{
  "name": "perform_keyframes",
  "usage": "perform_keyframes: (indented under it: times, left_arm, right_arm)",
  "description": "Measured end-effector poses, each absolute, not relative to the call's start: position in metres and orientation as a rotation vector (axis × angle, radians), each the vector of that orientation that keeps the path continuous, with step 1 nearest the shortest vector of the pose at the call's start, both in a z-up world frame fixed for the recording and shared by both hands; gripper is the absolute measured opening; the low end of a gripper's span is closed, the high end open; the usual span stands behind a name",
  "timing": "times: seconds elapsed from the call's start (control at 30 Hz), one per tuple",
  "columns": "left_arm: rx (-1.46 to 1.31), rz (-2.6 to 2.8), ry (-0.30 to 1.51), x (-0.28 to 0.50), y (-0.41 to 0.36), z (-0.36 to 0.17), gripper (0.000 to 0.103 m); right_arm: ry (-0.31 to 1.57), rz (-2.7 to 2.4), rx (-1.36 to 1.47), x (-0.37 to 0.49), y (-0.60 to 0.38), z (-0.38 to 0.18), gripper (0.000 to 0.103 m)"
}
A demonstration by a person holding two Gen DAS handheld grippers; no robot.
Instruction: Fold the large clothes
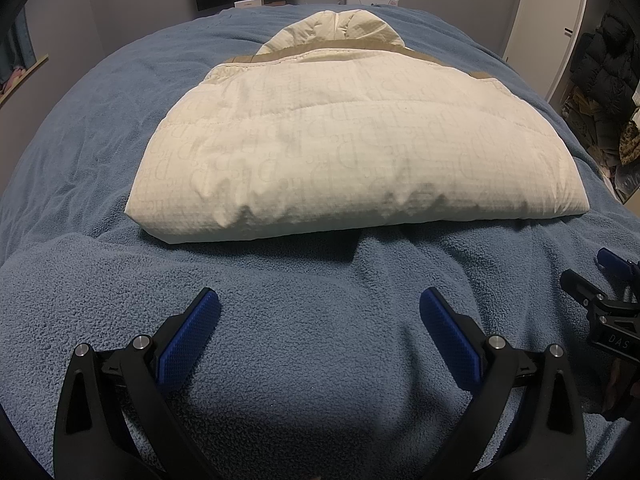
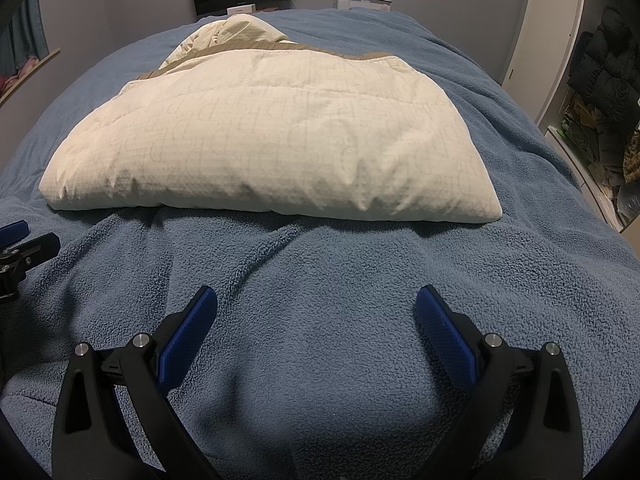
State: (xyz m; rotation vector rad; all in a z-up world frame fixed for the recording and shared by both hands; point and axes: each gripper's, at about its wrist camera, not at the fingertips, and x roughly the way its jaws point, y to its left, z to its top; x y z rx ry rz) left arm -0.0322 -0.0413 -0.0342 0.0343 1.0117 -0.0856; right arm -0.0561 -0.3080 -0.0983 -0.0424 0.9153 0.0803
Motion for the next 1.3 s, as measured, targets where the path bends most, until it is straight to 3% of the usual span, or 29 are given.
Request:
perform_keyframes:
  times: [1.3]
  left_arm:
    - [0.133,-0.035,1.002,-0.033,-0.052,-0.035,0.096]
  right_arm:
    - [0.930,0.079,-0.050,-0.058,-0.305,-0.101,0.095]
